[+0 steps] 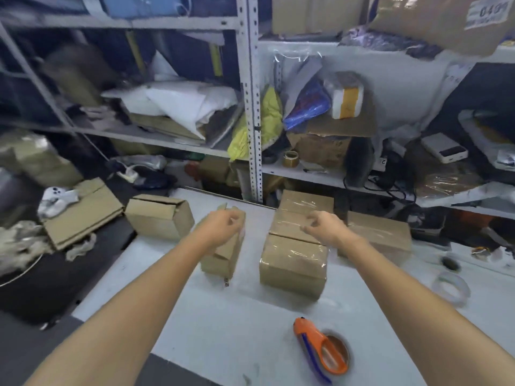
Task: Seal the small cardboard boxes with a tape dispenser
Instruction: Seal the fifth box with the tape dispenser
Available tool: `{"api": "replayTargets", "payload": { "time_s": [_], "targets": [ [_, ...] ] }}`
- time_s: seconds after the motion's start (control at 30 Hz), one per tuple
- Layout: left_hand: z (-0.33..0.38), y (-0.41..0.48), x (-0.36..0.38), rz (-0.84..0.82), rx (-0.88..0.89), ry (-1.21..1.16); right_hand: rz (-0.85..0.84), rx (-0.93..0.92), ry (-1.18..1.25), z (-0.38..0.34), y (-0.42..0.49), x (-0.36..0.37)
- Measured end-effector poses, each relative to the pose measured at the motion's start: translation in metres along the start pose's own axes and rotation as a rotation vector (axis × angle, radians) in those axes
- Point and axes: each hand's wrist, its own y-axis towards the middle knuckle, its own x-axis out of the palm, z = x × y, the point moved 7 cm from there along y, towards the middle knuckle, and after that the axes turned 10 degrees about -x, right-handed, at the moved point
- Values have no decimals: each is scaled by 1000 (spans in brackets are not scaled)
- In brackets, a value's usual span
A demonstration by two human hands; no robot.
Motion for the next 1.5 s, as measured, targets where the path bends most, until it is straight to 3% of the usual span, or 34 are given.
{"api": "replayTargets", "payload": {
  "time_s": [0.23, 0.43, 0.57, 0.73, 0.97, 1.1, 1.33, 1.5],
  "targets": [
    [-133, 33, -16, -68, -43, -113, 43, 28, 73, -113, 46, 103],
    [-191, 74, 18, -247, -22, -231, 51, 188, 117, -140, 72, 174],
    [-186, 109, 31, -305, 46, -213, 107, 293, 170, -133, 79, 199],
    [-140, 166, 21, -164, 139, -181, 146, 327, 294, -123, 100, 228],
    [-108, 193, 51, -176, 315, -59, 155, 381, 435, -107, 110, 252],
    [-114, 193, 61, -184, 309, -81, 131, 419, 596, -105, 112, 267],
    [-125, 194, 60, -200, 298, -109, 306, 409, 839, -109, 114, 277],
    [-138, 180, 49, -233, 261, -123, 277, 381, 726, -112, 100, 264]
  ]
}}
